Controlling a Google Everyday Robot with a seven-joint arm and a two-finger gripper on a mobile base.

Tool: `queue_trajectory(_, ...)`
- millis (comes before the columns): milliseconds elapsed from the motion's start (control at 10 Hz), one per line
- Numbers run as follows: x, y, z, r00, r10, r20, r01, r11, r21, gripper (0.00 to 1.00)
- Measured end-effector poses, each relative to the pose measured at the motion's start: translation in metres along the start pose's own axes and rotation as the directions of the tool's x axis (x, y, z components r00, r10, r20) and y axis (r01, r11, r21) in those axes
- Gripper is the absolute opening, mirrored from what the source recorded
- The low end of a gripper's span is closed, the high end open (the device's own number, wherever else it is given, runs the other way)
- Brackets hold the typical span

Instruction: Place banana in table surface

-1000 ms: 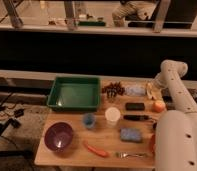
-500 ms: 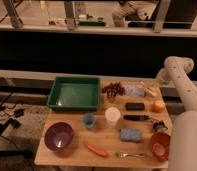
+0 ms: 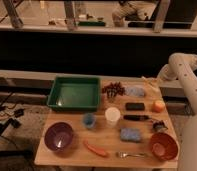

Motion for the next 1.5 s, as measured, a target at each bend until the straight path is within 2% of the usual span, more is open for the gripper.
queue_trajectory(200, -0.002, -0.005, -0.016, 1.0, 0.0, 0.005, 0.0, 0.999, 0.033, 0.19)
queue_trajectory(500, -0.003, -0.004, -0.015, 1.0, 0.001, -0.004, -0.001, 0.999, 0.048, 0.19)
queue_trajectory(800, 0.003, -0.001, -0.005, 1.0, 0.011, -0.017, -0.011, 0.999, 0.042, 0.19)
queue_trajectory(1500, 0.032, 0.011, 0.045, 0.997, 0.041, -0.073, -0.04, 0.999, 0.003, 0.19)
